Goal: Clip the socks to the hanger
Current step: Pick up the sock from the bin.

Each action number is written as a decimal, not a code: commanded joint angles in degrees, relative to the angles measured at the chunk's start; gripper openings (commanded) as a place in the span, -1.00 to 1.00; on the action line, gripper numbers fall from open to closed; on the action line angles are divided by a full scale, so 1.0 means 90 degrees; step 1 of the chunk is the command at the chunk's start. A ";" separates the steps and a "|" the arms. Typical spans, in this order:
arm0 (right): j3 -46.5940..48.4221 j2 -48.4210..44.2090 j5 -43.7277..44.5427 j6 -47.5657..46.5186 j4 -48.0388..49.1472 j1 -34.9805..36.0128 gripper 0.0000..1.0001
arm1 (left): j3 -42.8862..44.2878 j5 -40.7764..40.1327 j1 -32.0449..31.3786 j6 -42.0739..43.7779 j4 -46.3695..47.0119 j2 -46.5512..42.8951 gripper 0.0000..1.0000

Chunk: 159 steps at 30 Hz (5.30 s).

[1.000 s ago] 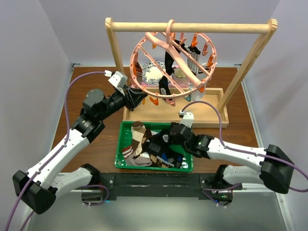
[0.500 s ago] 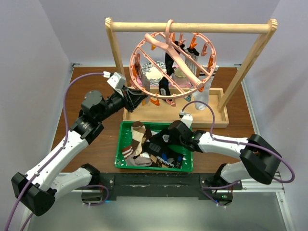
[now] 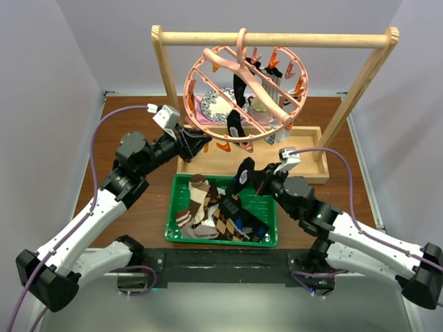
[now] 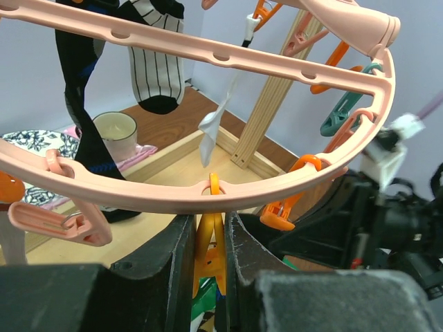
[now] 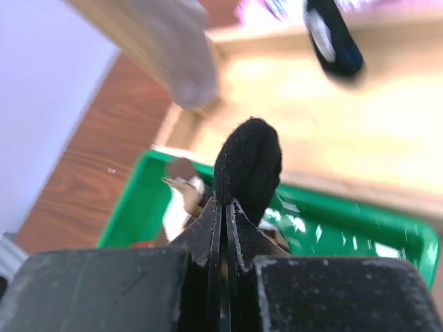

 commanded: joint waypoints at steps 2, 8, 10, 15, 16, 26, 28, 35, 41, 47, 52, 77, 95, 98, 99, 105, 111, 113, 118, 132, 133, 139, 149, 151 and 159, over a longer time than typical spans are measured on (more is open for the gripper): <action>0.0517 -0.0159 -0.0022 -0.1810 -0.0059 0.0643 -1.00 | -0.0090 0.0127 0.0036 -0.0134 -0.0370 -0.0029 -1.00; 0.0917 -0.0519 0.0264 -0.2280 -0.0128 0.1163 -1.00 | -0.0060 0.0088 0.0046 -0.0134 -0.0439 -0.0078 -1.00; 0.1239 -0.0637 -0.0029 -0.2456 -0.0118 0.1202 -1.00 | -0.0090 0.0079 0.0065 -0.0164 -0.0429 -0.0107 -1.00; 0.2127 -0.0676 -0.0392 -0.2837 -0.0499 0.1436 -1.00 | -0.0100 0.0088 0.0085 -0.0212 -0.0390 -0.0186 -1.00; 0.2235 -0.0676 -0.0373 -0.2876 -0.0518 0.1494 -1.00 | -0.0090 0.0088 0.0085 -0.0213 -0.0390 -0.0195 -1.00; 0.3300 -0.0452 -0.0490 -0.3228 -0.1396 0.1553 -1.00 | 0.0028 0.0118 0.0105 -0.0281 -0.0419 -0.0215 -1.00; 0.3301 -0.0345 -0.0490 -0.3141 -0.1718 0.1534 -1.00 | 0.0008 0.0127 0.0105 -0.0300 -0.0400 -0.0225 -1.00; 0.2706 -0.0198 -0.0647 -0.2740 -0.2353 0.1544 -1.00 | 0.0018 0.0157 0.0105 -0.0369 -0.0380 -0.0235 -1.00; 0.2511 0.0232 0.0864 -0.1921 -0.3515 0.1544 -1.00 | -0.0012 0.0215 0.0105 -0.0437 -0.0322 -0.0254 -1.00; 0.3085 0.1314 0.1992 -0.1918 -0.4473 0.1670 -0.70 | 0.0018 0.0205 0.0114 -0.0369 -0.0370 -0.0254 -1.00; 0.3038 0.1550 0.0604 -0.2984 -0.3615 0.1856 -0.05 | 0.0037 0.0206 0.0124 -0.0388 -0.0322 -0.0234 -1.00; 0.2500 0.3991 -0.0509 -0.4507 -0.0666 0.1807 0.43 | -0.0090 0.0225 0.0173 -0.0418 -0.0224 -0.0449 -1.00; 0.2159 0.4441 -0.0129 -0.4088 0.0321 0.1544 -0.86 | -0.0148 0.0303 0.0183 -0.0408 -0.0195 -0.0459 -1.00; 0.2051 0.4295 -0.0139 -0.4049 0.0399 0.1544 -1.00 | -0.0119 0.0313 0.0173 -0.0427 -0.0195 -0.0440 -1.00; 0.2041 0.4265 -0.0100 -0.4039 0.0399 0.1534 -1.00 | -0.0119 0.0303 0.0183 -0.0427 -0.0185 -0.0430 -1.00; 0.2031 0.4323 -0.0090 -0.3951 0.0312 0.1544 -0.30 | -0.0148 0.0323 0.0183 -0.0437 -0.0165 -0.0459 -1.00; 0.2275 0.4558 0.0086 -0.3863 0.0234 0.1563 -0.04 | -0.0197 0.0323 0.0173 -0.0447 -0.0146 -0.0508 -1.00; 0.2353 0.4704 0.0106 -0.3689 0.0165 0.1573 -0.03 | -0.0217 0.0332 0.0173 -0.0457 -0.0117 -0.0527 -1.00; 0.2480 0.4968 0.0281 -0.3502 0.0068 0.1661 0.00 | -0.0256 0.0352 0.0173 -0.0486 -0.0039 -0.0547 -1.00; 0.2061 0.3877 0.0585 -0.3462 0.0419 0.1661 -1.00 | -0.0334 0.0391 0.0173 -0.0486 -0.0029 -0.0547 -1.00; 0.2022 0.3730 0.0526 -0.3443 0.0419 0.1661 -1.00 | -0.0324 0.0391 0.0173 -0.0496 -0.0029 -0.0547 -1.00; 0.1602 0.2627 0.0340 -0.3277 0.0575 0.1719 -1.00 | -0.0314 0.0391 0.0173 -0.0476 0.0030 -0.0537 -1.00; 0.2040 0.1405 0.0105 -0.3179 0.0282 0.1905 -1.00 | -0.0422 0.0401 0.0173 -0.0496 0.0128 -0.0605 -1.00; 0.2245 0.1384 0.0135 -0.3228 0.0302 0.1924 -1.00 | -0.0422 0.0411 0.0173 -0.0496 0.0128 -0.0596 -1.00; 0.2617 0.1687 0.0086 -0.3277 0.0399 0.1983 -1.00 | -0.0402 0.0381 0.0183 -0.0447 0.0157 -0.0576 -1.00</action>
